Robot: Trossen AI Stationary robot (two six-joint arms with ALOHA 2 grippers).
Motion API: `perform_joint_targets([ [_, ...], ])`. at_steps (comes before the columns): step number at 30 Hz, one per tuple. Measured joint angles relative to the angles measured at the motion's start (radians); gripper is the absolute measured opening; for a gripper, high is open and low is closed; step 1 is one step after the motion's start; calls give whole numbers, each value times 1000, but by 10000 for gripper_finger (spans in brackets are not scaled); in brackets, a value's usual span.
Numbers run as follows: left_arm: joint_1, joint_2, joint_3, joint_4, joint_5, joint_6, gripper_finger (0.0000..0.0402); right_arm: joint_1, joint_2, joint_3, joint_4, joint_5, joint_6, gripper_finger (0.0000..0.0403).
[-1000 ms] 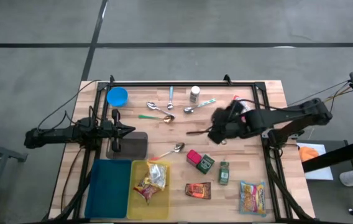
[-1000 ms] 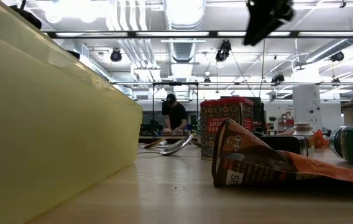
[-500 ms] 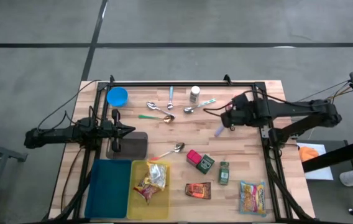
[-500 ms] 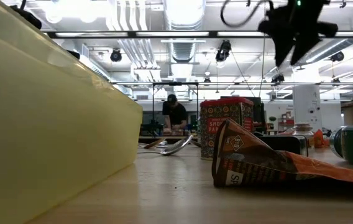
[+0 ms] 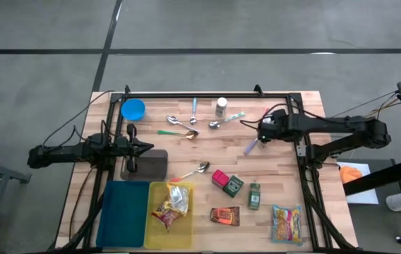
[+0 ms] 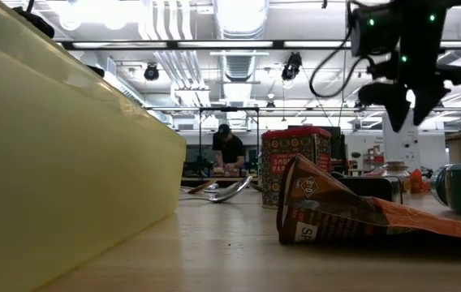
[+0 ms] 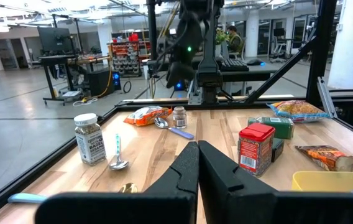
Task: Pick & Place Food Item
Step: Put the orange noodle pack into the yellow bin
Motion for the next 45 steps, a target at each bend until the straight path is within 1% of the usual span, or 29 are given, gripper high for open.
perform_joint_targets([
  [8, 0, 0, 0, 0, 0, 0, 10, -24, 0, -128, 90, -2, 76, 224],
  [16, 0, 0, 0, 0, 0, 0, 10, -64, 0, -215, 274, -6, 37, 224],
  [20, 0, 0, 0, 0, 0, 0, 10, -75, 0, -246, 320, -22, 35, 224],
  [32, 0, 0, 0, 0, 0, 0, 10, -121, 0, -372, 496, -23, 32, 224],
  [38, 0, 0, 0, 0, 0, 0, 10, -138, -1, -405, 561, -19, 26, 224],
  [45, 0, 0, 0, 0, 0, 0, 10, -144, 0, -405, 571, -19, 2, 224],
])
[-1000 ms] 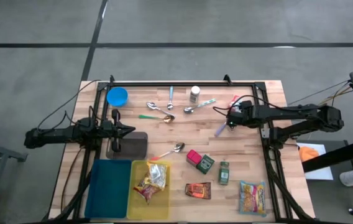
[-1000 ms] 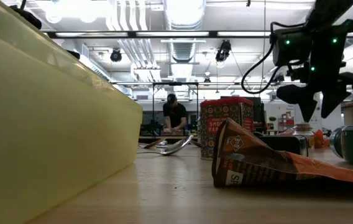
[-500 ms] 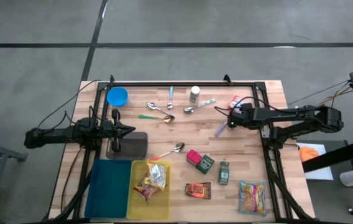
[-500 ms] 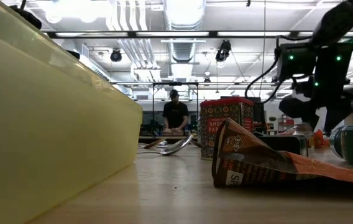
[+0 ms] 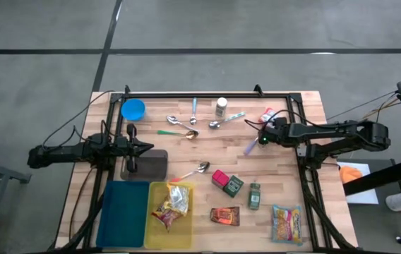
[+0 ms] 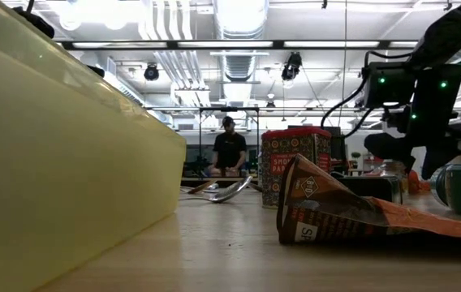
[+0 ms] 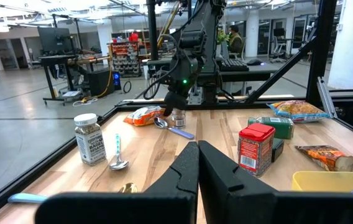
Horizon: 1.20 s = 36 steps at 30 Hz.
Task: Pick & Place Food Item
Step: Put the orange noodle pack into the yellow bin
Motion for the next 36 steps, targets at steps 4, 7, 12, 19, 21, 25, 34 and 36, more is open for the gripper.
perform_joint_targets([
  [4, 0, 0, 0, 0, 0, 0, 10, 0, 0, 1, 0, -1, -4, 224],
  [7, 0, 0, 0, 0, 0, 0, 10, 0, 0, 1, 1, -9, -4, 224],
  [12, 0, 0, 0, 0, 0, 0, 10, 0, 0, 1, 8, -34, -24, 224],
  [19, 0, 0, 0, 0, 0, 0, 10, 3, 2, 48, -8, -70, -316, 224],
  [21, 0, 0, 0, 0, 0, 0, 10, 3, 2, 66, -28, -68, -431, 224],
  [25, 0, 0, 0, 0, 0, 0, 10, 3, 2, 82, -91, -67, -555, 224],
  [34, 0, 0, 0, 0, 0, 0, 10, 3, 18, 69, -66, -49, -672, 224],
  [36, 0, 0, 0, 0, 0, 0, 10, 3, 30, 68, -63, -48, -674, 224],
])
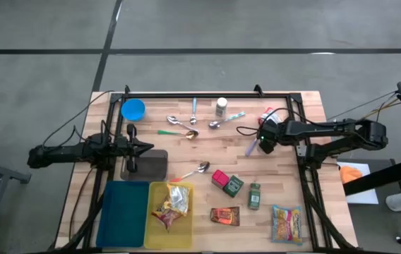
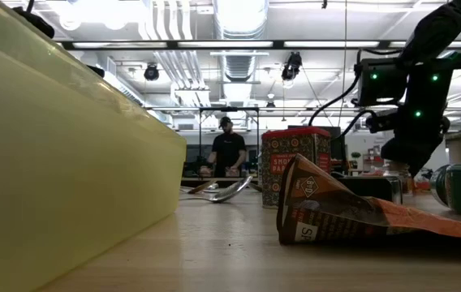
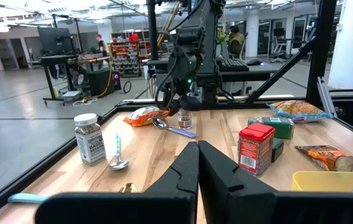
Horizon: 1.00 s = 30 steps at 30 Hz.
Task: Pick & Place Food Item
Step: Put the orange noodle pack into the yellow bin
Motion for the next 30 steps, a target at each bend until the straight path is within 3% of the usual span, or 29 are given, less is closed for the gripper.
perform_joint_targets([
  [11, 0, 0, 0, 0, 0, 0, 10, 0, 120, 6, 57, 53, -3, 223],
  [16, 0, 0, 0, 0, 0, 0, 10, 0, 121, 15, 77, 99, -20, 223],
  [30, 0, 0, 0, 0, 0, 0, 10, -1, 136, 13, 101, 95, -78, 223],
])
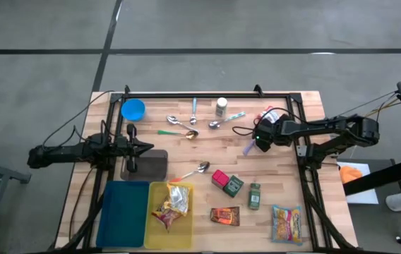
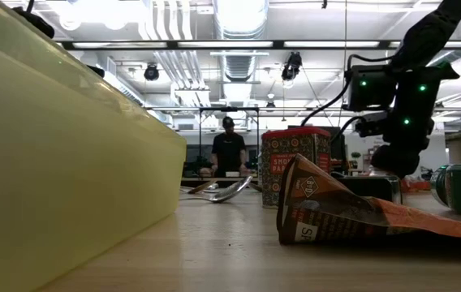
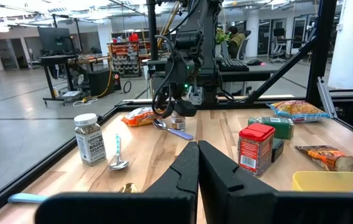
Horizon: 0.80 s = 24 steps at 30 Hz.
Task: Pick & Place Food Item
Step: Put the orange noodle pack into the yellow bin
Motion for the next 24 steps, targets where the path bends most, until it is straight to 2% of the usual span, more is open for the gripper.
perform_joint_targets([
  [14, 0, 0, 0, 0, 0, 0, 10, -10, 2, -1, 8, -23, 1, 214],
  [24, 0, 0, 0, 0, 0, 0, 10, -12, 5, -4, 23, -29, 13, 85],
])
